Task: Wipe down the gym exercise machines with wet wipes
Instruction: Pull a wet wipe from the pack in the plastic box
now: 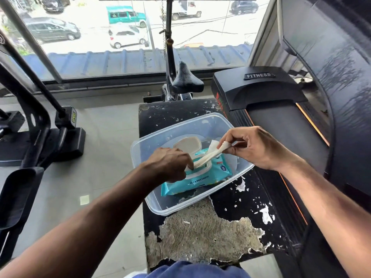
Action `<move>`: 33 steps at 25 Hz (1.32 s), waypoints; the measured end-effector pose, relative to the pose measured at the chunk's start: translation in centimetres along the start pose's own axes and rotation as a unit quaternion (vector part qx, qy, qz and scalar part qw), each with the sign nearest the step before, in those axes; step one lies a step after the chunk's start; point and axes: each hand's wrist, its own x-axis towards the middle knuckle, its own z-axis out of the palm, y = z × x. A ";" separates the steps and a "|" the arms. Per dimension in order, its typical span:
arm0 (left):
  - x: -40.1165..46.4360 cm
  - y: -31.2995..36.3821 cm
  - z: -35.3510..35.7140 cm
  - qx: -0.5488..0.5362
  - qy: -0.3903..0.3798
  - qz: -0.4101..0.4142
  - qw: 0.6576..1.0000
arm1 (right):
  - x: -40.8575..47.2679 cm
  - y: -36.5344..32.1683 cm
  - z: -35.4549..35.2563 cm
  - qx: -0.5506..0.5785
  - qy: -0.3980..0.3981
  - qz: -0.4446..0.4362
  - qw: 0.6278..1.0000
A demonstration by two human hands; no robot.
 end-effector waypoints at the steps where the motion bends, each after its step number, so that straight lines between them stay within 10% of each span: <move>1: -0.1 -0.5 0.2 -0.005 -0.004 -0.005 1.000 | 0.1 -0.3 -0.1 0.017 0.024 -0.004 1.000; 16: -0.8 -1.1 1.3 -0.085 0.134 -0.006 0.987 | 1.0 -3.2 -1.7 -0.019 0.110 -0.011 0.994; 21: -1.9 -0.4 -0.7 -0.458 0.293 0.015 0.839 | 1.3 -3.3 -1.1 -0.058 0.095 0.023 0.994; 33: -2.0 1.1 -0.9 -0.597 0.283 -0.018 0.750 | 2.2 -3.9 -0.6 -0.033 0.017 0.068 0.997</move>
